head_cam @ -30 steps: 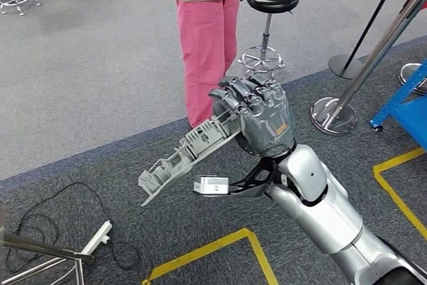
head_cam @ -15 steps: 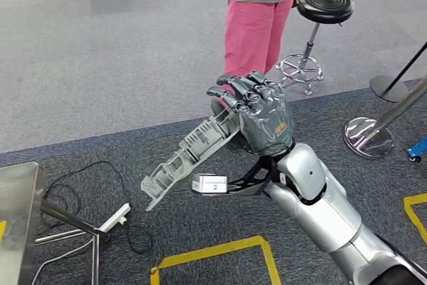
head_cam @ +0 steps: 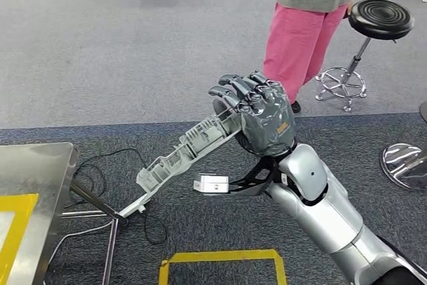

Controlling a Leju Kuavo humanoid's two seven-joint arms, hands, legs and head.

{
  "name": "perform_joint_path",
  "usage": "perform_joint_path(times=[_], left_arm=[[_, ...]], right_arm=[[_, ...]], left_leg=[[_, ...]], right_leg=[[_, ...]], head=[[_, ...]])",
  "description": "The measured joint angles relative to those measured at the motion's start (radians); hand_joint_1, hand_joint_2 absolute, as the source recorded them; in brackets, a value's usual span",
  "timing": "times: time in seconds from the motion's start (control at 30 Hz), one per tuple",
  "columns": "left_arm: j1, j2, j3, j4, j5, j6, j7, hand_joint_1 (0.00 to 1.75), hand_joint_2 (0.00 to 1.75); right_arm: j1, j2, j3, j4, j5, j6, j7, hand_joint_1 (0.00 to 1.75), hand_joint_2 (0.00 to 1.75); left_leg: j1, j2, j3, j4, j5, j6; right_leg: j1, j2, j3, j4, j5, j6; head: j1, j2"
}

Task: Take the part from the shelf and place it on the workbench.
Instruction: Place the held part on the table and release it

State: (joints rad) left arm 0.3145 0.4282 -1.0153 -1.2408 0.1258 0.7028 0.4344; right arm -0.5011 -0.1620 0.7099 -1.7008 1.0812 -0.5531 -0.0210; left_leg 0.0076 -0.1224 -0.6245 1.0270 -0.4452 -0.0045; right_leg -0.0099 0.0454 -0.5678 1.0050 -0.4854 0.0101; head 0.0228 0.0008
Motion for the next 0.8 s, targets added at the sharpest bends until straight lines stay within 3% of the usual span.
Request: perform_joint_path(times=[0.03, 0.1, 0.17, 0.2, 0.23, 0.27, 0.33, 0.4, 0.47, 0.5, 0.57, 0.6, 0.67, 0.7, 0.73, 0.8], left_arm=[[0.0, 0.001, -0.001, 0.0, 0.0, 0.0, 0.0, 0.0, 1.75], [-0.003, 0.001, -0.002, 0.001, 0.0, 0.0, -0.001, 0.0, 1.75], [-0.005, 0.0, -0.002, 0.001, 0.0, 0.0, -0.001, 0.0, 1.75], [-0.005, 0.0, -0.002, 0.002, 0.001, 0.0, -0.001, 0.0, 1.75], [-0.005, 0.0, -0.002, 0.002, 0.003, 0.0, -0.001, 0.0, 1.75], [-0.005, 0.0, -0.003, 0.003, 0.005, 0.0, -0.001, 0.0, 1.75], [-0.006, 0.001, -0.004, 0.003, 0.01, 0.0, -0.001, 0.0, 1.75], [-0.007, 0.001, -0.005, 0.004, 0.012, 0.0, -0.001, 0.0, 1.75], [-0.005, 0.001, -0.008, 0.005, 0.013, 0.0, 0.0, 0.0, 1.75], [-0.004, 0.001, -0.009, 0.005, 0.013, 0.0, 0.0, 0.0, 1.75], [-0.004, 0.002, -0.01, 0.005, 0.013, 0.0, -0.001, 0.0, 1.75], [-0.005, 0.002, -0.01, 0.006, 0.013, 0.0, -0.001, 0.0, 1.75], [-0.009, 0.001, -0.011, 0.006, 0.015, 0.0, -0.002, 0.0, 1.75], [-0.009, 0.001, -0.011, 0.006, 0.018, 0.0, -0.003, 0.0, 1.75], [-0.009, 0.001, -0.011, 0.007, 0.02, 0.0, -0.003, 0.0, 1.75], [-0.01, 0.001, -0.013, 0.007, 0.023, 0.0, -0.004, 0.0, 1.75]], right_arm=[[0.0, 0.0, 0.0, 0.0, 0.0, 0.0, 0.0, 1.75, 1.75], [0.0, 0.001, 0.0, 0.0, 0.001, 0.0, 0.0, 1.75, 1.75], [0.001, 0.001, 0.0, 0.0, 0.001, 0.0, 0.0, 1.75, 1.75], [0.001, 0.001, 0.0, 0.0, 0.001, 0.0, 0.0, 1.75, 1.75], [0.001, 0.001, 0.001, 0.0, 0.001, 0.0, 0.0, 1.75, 1.75], [0.001, 0.001, 0.001, 0.0, 0.001, 0.0, 0.0, 1.75, 1.75], [0.001, 0.001, 0.0, 0.0, 0.002, 0.0, 0.0, 1.75, 1.75], [0.0, 0.001, 0.0, 0.0, 0.002, 0.0, 0.0, 1.75, 1.75], [-0.001, 0.001, 0.0, 0.0, 0.002, 0.0, 0.0, 1.75, 1.75], [-0.002, 0.001, 0.0, -0.001, 0.003, 0.0, 0.0, 1.75, 1.75], [-0.003, 0.001, -0.001, -0.002, 0.003, 0.0, 0.0, 1.75, 1.75], [-0.002, 0.001, -0.001, -0.002, 0.003, 0.0, 0.0, 1.75, 1.75], [0.0, 0.0, -0.001, -0.002, 0.003, 0.0, 0.0, 1.75, 1.75], [0.001, 0.0, -0.001, -0.001, 0.004, 0.0, 0.0, 1.75, 1.75], [0.001, 0.0, -0.001, 0.0, 0.004, 0.0, 0.0, 1.75, 1.75], [0.001, 0.0, -0.001, 0.001, 0.005, 0.0, 0.0, 1.75, 1.75]], left_leg=[[-0.002, 0.022, -0.011, 0.025, -0.017, -0.005], [-0.002, 0.082, -0.059, 0.132, -0.075, -0.013], [0.004, 0.107, -0.115, 0.247, -0.119, -0.021], [0.006, 0.111, -0.123, 0.264, -0.117, -0.023], [0.007, 0.114, -0.112, 0.243, -0.095, -0.024], [0.008, 0.121, -0.082, 0.186, -0.061, -0.024], [0.002, 0.159, -0.013, 0.055, -0.01, -0.018], [-0.007, 0.183, 0.013, -0.002, -0.002, -0.006], [-0.01, 0.167, 0.011, -0.007, -0.001, 0.008], [-0.009, 0.156, 0.012, -0.011, 0.0, 0.015], [-0.004, 0.136, 0.017, -0.017, 0.004, 0.028], [-0.003, 0.126, 0.017, -0.017, 0.003, 0.032], [-0.003, 0.103, 0.017, -0.017, 0.003, 0.035], [-0.003, 0.09, 0.018, -0.017, 0.003, 0.035], [-0.003, 0.076, 0.019, -0.016, 0.002, 0.035], [-0.002, 0.049, 0.021, -0.015, 0.001, 0.033]], right_leg=[[-0.001, -0.014, 0.005, -0.005, 0.001, -0.006], [0.001, -0.041, 0.011, -0.01, -0.001, -0.014], [0.005, -0.069, 0.013, -0.009, -0.004, -0.018], [0.006, -0.082, 0.014, -0.009, -0.006, -0.018], [0.007, -0.095, 0.016, -0.009, -0.009, -0.017], [0.007, -0.107, 0.019, -0.009, -0.012, -0.015], [0.011, -0.128, 0.026, -0.007, -0.02, -0.007], [0.017, -0.146, 0.028, -0.004, -0.026, 0.002], [0.018, -0.166, 0.029, -0.005, -0.031, 0.012], [0.016, -0.158, 0.027, 0.0, -0.039, 0.016], [0.01, -0.109, -0.003, 0.065, -0.079, 0.024], [0.008, -0.078, -0.033, 0.129, -0.108, 0.025], [0.007, -0.052, -0.105, 0.26, -0.152, 0.027], [0.007, -0.049, -0.125, 0.289, -0.15, 0.028], [0.006, -0.047, -0.127, 0.276, -0.128, 0.028], [0.003, -0.026, -0.079, 0.154, -0.05, 0.025]], head=[[-0.003, 0.0], [-0.008, 0.0], [-0.009, 0.0], [-0.009, 0.0], [-0.009, 0.0], [-0.009, 0.0], [-0.009, 0.0], [-0.008, 0.0], [-0.008, 0.0], [-0.008, 0.0], [-0.005, 0.0], [-0.003, 0.0], [-0.002, 0.0], [-0.002, 0.0], [-0.001, 0.0], [-0.001, 0.0]])
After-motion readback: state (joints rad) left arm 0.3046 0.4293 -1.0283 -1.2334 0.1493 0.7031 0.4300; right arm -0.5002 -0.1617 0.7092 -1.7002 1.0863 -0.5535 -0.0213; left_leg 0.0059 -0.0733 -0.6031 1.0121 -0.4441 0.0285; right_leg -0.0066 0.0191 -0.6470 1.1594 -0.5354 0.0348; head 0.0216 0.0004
